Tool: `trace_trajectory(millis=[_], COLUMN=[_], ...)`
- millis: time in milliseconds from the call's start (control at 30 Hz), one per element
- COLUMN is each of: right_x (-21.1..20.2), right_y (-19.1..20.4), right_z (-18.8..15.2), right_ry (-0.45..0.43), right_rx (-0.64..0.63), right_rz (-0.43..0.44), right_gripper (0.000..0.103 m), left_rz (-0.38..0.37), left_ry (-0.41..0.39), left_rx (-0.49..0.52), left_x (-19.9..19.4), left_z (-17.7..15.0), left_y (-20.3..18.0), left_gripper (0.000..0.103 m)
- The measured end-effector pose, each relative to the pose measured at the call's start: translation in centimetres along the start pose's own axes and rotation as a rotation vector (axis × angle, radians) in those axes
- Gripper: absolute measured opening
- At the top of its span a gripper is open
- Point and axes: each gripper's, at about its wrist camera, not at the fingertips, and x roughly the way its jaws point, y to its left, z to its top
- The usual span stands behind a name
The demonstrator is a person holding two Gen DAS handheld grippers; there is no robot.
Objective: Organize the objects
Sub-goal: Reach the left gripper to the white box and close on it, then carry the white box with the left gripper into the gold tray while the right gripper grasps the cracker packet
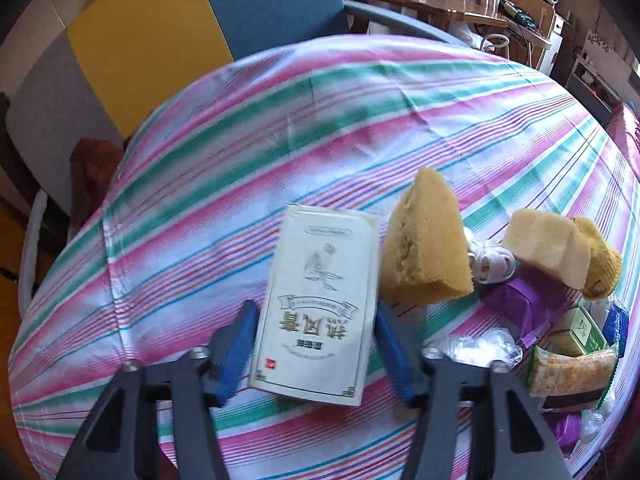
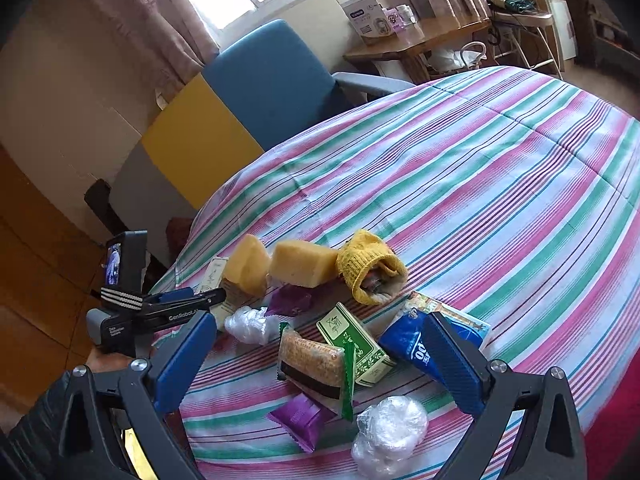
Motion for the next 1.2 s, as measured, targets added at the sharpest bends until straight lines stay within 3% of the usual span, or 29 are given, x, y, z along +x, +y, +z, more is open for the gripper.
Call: trace_trajectory(millis=[167,400,500,600,667,733,900,1067,1200], right_x=[0.2,0.0,0.5,1.4,2.0,2.5,4.2,8.0,10.7], right_y=[-0.9,-0.9,-0.6,0.3,1.4,2.7,6.0,9.5,9.6], right_z=[0.1,0.2,0.0,-0.4,-0.9,-1.5,-3.2,-5.1,-5.9], right_ry=[0.009,0.001,0.03,0.072,0.096,0.111,0.169,0.291,0.385], right_rx=[0.034,0.036,0.016,-0.035,-0.098,-0.177,-0.408,-0.752,-0.88], right_rz=[-0.027,-0.027,-0.028,-0.032,-0.046,-0.078,-0.181,-0.343,-0.455], right_gripper=[0.103,0.103,0.098,0.087,0.077,0.074,0.071,0.069,0.068], left_rz=[-0.042,-0.11,-0.13,-0.141,-0.13,-0.136,-0.12,-0.103,-0.08], left_ry=[-0.045,-0.15,-0.18,-0.195,-0.206,-0.212,-0.233,-0.236,-0.235], left_rx=[-0.094,-0.179,-0.222,-0.269,-0.286,-0.316,-0.359,-0.453,-0.574], left_x=[-2.2,-10.3,-13.2,-15.3,-16.4,-17.3,-19.4,-20.6,-21.0], left_z=[-1.7,-7.8,-11.6,-15.1,-17.4,-19.7,-24.0,-28.5,-32.3], left_y=[1.4,2.3,3.2,4.3,5.0,6.1,8.1,11.7,15.2], left_gripper=[0.053,0.053,0.053,0.053,0.053,0.053,0.053,0.053,0.053])
